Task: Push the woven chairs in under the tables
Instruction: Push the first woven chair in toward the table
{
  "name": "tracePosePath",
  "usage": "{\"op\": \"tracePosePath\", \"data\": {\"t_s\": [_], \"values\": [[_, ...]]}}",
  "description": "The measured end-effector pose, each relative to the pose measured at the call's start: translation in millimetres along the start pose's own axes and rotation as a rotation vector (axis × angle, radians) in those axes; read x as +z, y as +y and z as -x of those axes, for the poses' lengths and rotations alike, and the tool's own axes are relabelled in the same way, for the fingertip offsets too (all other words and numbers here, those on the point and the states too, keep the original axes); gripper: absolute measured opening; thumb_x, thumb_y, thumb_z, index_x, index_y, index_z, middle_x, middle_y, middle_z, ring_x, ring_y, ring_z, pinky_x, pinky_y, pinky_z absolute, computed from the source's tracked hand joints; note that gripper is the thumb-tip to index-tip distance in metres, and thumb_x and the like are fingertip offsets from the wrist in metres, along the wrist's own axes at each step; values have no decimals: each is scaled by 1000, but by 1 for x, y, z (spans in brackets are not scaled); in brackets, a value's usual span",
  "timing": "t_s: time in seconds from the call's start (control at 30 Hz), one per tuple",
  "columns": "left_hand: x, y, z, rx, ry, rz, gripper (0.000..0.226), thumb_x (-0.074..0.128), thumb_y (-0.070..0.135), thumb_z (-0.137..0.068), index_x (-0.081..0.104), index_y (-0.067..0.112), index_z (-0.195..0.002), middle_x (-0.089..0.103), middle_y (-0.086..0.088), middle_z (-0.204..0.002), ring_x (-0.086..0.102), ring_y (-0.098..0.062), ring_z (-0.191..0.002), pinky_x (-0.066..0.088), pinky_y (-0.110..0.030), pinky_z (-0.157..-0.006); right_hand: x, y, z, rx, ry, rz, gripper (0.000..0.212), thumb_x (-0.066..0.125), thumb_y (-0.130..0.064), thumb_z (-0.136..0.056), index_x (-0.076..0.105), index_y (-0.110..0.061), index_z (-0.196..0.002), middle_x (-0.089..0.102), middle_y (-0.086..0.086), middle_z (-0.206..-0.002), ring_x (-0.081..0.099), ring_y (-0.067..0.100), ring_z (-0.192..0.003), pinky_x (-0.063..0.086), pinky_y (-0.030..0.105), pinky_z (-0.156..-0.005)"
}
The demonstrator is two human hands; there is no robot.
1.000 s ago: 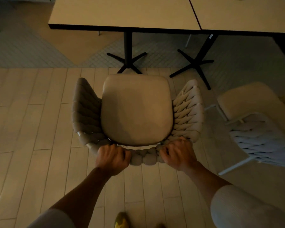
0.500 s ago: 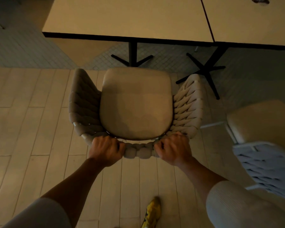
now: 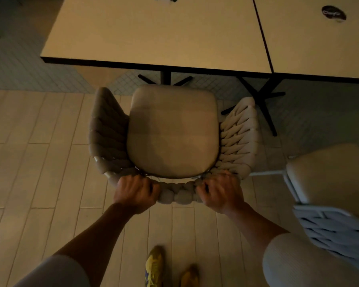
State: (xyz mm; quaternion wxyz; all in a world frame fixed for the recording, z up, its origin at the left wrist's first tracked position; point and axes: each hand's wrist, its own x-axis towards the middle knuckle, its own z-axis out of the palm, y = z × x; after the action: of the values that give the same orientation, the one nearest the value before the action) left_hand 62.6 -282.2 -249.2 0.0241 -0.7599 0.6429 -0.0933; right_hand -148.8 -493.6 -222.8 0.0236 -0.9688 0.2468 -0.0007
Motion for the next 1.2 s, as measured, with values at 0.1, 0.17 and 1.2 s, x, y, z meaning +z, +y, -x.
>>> {"op": "tracePosePath", "data": {"t_s": [0.1,0.17,1.2], "values": [[-6,6,-18,-96,22,81,21,58,26,-96,66,16,-78,57,-5,-59,49,-22,-49,39,-33,-51,1,11,-5,-36,81,38,54,28,-47,-102,58,-27,-61,53,-7,-56,47,17,-55,37,31,-64],[-4,8,-21,-7,96,65,20,56,21,-97,63,15,-79,55,-6,-59,49,-23,-49,40,-33,-51,14,20,-2,-147,230,147,30,60,-21,-90,58,-21,-60,53,1,-54,51,22,-50,37,35,-65],[-196,70,-107,114,-312,281,52,39,60,-101,66,24,-127,73,-7,-119,69,-30,-105,51,-40,-92,-165,61,128,575,-187,-73,62,34,-61,-90,65,-19,-124,70,4,-122,65,29,-112,49,46,-94]]}}
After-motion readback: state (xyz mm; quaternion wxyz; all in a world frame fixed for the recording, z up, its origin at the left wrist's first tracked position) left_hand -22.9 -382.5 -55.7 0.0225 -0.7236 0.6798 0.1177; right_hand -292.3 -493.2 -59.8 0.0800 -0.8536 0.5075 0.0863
